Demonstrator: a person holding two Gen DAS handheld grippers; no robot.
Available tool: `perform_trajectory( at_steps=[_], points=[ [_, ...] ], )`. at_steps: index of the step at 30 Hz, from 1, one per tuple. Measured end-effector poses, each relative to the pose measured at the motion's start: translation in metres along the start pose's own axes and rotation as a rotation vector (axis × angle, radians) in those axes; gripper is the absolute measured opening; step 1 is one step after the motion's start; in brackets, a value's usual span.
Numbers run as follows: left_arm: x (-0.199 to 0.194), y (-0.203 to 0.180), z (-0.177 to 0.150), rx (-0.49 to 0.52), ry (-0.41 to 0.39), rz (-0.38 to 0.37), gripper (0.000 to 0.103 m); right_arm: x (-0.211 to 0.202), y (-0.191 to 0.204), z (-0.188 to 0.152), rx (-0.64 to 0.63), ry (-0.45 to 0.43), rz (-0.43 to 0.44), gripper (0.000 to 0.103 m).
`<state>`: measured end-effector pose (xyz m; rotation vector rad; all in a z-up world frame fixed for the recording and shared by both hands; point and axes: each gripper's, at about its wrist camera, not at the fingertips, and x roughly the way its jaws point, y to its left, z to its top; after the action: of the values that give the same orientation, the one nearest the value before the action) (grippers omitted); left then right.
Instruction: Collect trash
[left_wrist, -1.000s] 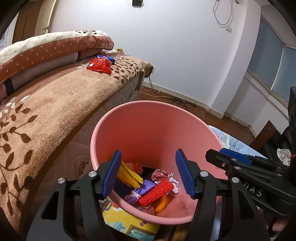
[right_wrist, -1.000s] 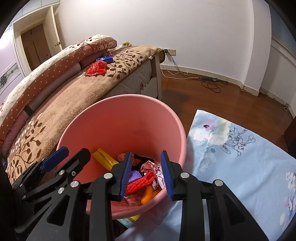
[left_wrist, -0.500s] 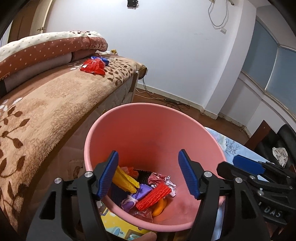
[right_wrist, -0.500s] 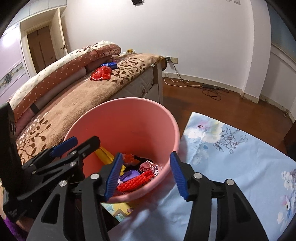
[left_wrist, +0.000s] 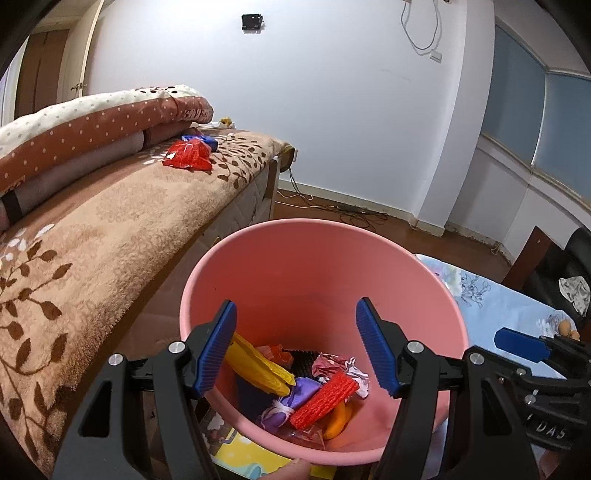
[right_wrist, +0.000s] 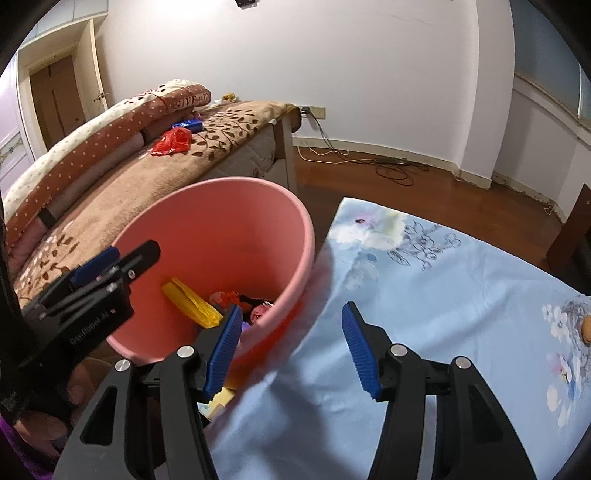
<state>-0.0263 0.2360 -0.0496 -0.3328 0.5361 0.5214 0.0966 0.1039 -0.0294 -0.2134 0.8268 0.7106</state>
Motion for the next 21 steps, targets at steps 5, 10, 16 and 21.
perform_trajectory(
  at_steps=[5,10,16,21],
  points=[
    [-0.002,-0.004,-0.002,0.018,-0.004,-0.003,0.067,-0.005,0.000,-0.006,-0.002,-0.018,-0.018,0.057],
    [-0.006,-0.006,-0.002,0.022,-0.022,-0.003,0.067,-0.010,-0.002,-0.009,0.014,-0.043,-0.017,0.057],
    [-0.010,-0.010,-0.002,0.030,-0.040,0.010,0.067,-0.014,-0.004,-0.012,0.028,-0.051,-0.005,0.057],
    [-0.014,-0.012,-0.002,0.032,-0.050,0.031,0.067,-0.023,-0.007,-0.019,0.027,-0.060,0.004,0.059]
  ],
)
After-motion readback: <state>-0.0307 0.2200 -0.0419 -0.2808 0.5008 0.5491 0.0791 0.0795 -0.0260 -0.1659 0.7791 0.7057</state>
